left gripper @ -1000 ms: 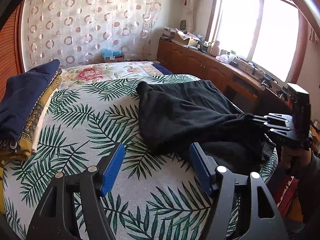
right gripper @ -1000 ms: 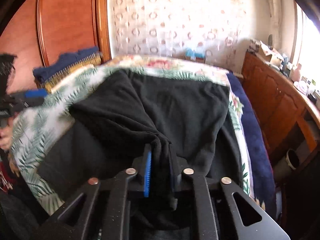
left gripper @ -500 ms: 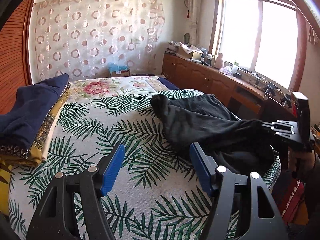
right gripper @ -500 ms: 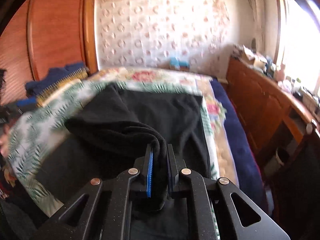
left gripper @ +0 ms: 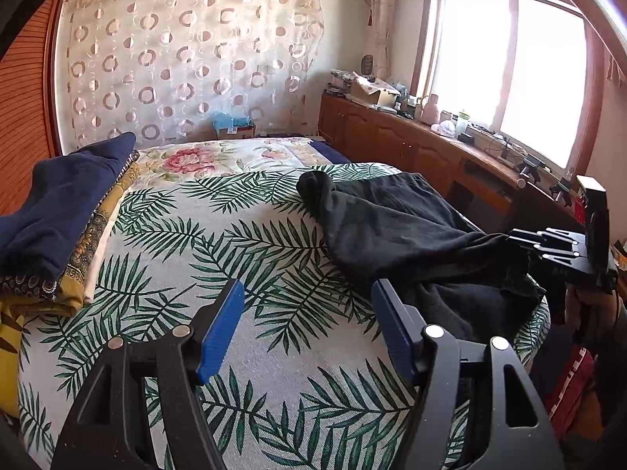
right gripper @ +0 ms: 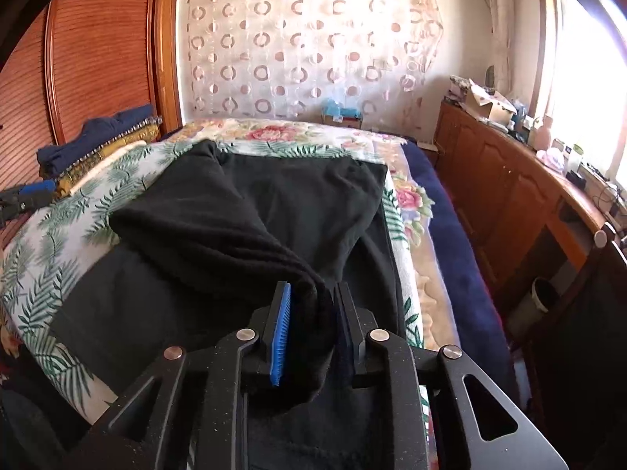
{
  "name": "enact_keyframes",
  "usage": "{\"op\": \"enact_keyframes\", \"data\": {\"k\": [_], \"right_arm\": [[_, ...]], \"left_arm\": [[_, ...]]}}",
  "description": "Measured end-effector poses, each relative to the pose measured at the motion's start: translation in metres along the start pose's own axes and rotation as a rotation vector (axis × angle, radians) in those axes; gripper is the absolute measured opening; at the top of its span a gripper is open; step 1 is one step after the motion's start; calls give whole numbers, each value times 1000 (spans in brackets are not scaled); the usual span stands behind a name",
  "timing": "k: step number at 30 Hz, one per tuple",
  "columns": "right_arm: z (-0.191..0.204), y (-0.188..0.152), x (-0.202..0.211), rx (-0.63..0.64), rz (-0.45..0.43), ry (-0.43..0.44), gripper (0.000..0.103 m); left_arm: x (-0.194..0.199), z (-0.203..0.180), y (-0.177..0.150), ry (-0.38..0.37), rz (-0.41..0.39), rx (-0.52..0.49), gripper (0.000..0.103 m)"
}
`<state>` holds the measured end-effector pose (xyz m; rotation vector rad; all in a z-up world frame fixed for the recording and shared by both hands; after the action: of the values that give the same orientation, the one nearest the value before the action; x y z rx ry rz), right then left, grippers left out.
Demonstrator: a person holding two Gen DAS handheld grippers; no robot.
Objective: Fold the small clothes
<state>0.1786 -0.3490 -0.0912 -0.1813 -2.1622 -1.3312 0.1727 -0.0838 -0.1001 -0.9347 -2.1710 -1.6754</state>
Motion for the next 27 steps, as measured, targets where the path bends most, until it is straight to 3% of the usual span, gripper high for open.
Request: {"op": "enact_keyframes", "data": {"k": [3,6,14,25,27], "right_arm": [[2,7,8,2,-29,3,37],[10,17,12,17,-56,33,37],[63,58,0,140,-87,115,51],[150,85,-67,284,16,325,53],[160,85,-77,313,42,332,53]], "left_arm": [[1,2,1,5,-5,2,68],[3,4,2,6,-7,9,68],[9,12,6,18,-26,22,68],[15,28,7,31,-38,50,68],[15,30,5,31,-36,53,68]]}}
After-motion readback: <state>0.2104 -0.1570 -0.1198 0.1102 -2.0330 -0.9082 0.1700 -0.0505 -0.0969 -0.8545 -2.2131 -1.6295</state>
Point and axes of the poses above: each gripper's, at about its wrist camera, not at the fingertips, and x roughly against the way its jaws point, z to its left, y to its top, the point moved 10 cm from there along -x, roughly the way its jaws point, and after that the axes turned 12 degrees about x, right-handed, at the moved point
